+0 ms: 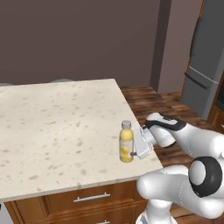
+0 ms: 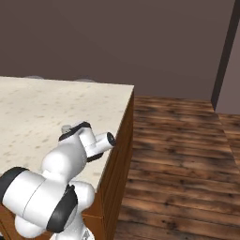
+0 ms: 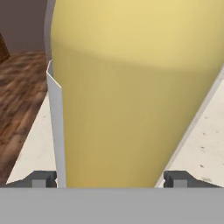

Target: Pick the juice from the counter and place it in the open cabinet.

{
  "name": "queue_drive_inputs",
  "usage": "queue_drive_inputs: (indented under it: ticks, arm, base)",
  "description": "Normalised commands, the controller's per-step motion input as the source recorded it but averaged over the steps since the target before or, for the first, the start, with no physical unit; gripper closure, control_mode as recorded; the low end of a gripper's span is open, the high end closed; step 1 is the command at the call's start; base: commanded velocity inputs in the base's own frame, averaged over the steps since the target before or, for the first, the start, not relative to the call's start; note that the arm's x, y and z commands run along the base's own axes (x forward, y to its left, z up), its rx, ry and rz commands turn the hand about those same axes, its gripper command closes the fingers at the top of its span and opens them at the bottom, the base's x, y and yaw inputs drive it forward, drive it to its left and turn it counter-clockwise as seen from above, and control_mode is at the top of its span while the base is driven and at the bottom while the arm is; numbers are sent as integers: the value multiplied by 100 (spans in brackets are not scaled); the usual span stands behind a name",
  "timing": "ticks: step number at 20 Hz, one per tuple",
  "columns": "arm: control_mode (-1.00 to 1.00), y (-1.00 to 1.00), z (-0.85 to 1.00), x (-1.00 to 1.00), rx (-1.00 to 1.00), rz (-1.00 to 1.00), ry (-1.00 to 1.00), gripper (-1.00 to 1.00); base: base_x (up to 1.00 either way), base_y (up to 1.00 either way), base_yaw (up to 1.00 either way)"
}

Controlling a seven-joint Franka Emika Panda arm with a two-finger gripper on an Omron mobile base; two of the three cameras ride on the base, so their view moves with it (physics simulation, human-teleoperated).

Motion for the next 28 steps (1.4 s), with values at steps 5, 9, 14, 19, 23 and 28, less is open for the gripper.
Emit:
queue_drive_inputs:
  ticks: [5, 9, 14, 19, 23, 28]
  arm:
    - [-100, 10, -6, -9, 0, 1, 0, 100]
    - [-100, 0, 30, -39, 0, 0, 0, 100]
    - [-100, -15, 75, -55, 0, 0, 0, 100]
    - [-100, -20, 90, -77, 0, 0, 0, 100]
    - [-100, -25, 69, -94, 0, 0, 0, 100]
    - [-100, -30, 70, -99, 0, 0, -1, 100]
  base:
    - [0, 0, 0]
    - [0, 0, 0]
    - [0, 0, 0]
    - [0, 0, 0]
    - [0, 0, 0]
    - [0, 0, 0]
